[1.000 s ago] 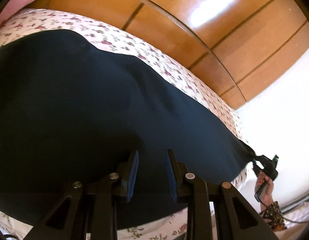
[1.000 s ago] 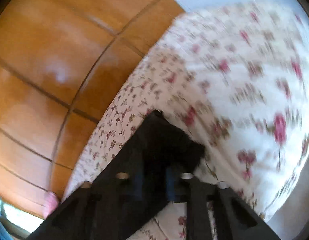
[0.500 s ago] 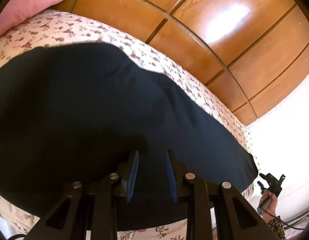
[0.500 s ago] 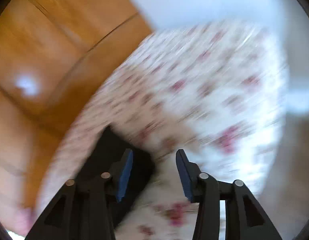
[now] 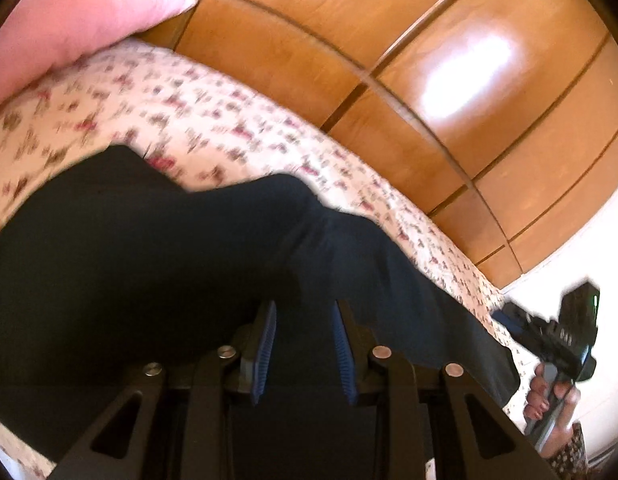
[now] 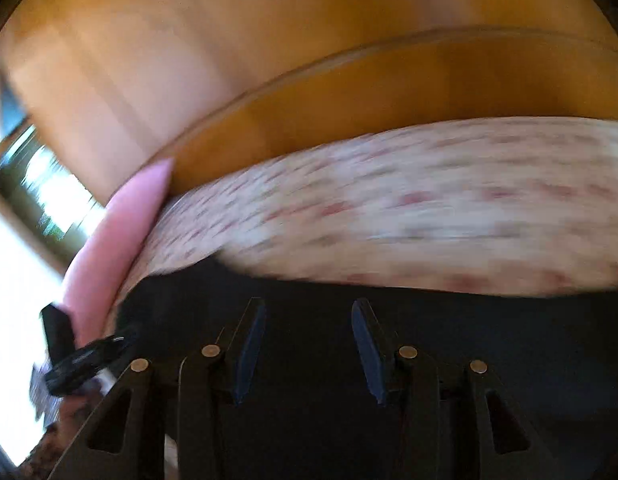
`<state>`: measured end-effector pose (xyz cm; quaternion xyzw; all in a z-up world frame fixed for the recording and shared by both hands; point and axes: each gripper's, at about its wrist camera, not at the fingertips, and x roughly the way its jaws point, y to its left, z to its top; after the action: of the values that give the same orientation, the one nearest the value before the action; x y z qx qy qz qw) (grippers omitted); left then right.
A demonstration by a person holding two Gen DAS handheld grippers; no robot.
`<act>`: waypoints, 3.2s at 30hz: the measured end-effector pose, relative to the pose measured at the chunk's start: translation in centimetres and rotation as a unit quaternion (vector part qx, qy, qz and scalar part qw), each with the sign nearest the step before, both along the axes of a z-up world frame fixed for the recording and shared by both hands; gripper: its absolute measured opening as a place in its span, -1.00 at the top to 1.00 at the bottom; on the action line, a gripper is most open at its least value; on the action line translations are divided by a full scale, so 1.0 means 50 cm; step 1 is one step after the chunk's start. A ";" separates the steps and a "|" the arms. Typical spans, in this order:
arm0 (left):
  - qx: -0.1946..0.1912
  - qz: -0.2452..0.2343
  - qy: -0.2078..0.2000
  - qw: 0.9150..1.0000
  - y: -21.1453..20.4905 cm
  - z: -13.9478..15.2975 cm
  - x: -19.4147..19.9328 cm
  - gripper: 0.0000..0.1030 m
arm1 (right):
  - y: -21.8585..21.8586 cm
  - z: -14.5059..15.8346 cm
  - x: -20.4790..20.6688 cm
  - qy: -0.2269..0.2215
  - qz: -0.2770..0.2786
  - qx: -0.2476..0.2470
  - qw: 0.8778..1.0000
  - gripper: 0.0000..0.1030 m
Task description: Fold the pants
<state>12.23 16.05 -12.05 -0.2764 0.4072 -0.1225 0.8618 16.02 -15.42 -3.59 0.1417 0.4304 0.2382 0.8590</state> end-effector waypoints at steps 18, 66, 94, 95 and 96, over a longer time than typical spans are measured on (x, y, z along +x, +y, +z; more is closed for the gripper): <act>0.025 0.052 0.075 0.996 0.281 0.011 0.181 -0.21 | 0.261 -0.164 0.044 -0.011 0.068 -0.038 0.997 0.12; 0.159 0.050 -0.020 0.986 0.154 -0.056 0.077 0.77 | 0.395 -0.194 0.200 -0.009 0.065 -0.135 0.989 0.89; 0.126 -0.049 -0.042 0.990 -0.158 -0.050 -0.025 0.00 | -0.105 -0.102 -0.116 -0.002 -0.127 -0.146 0.981 -0.24; 0.140 -0.049 -0.049 0.988 -0.165 -0.051 -0.030 0.00 | -0.128 -0.103 -0.129 -0.002 -0.137 -0.153 0.979 -0.24; 0.148 -0.050 -0.050 0.987 -0.170 -0.052 -0.033 0.00 | -0.159 -0.103 -0.146 -0.001 -0.148 -0.157 0.976 -0.24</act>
<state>10.56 7.55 -14.67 -0.1190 0.3907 -0.1174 0.9052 8.70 -23.37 -8.74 0.0672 0.4356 0.0377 0.8969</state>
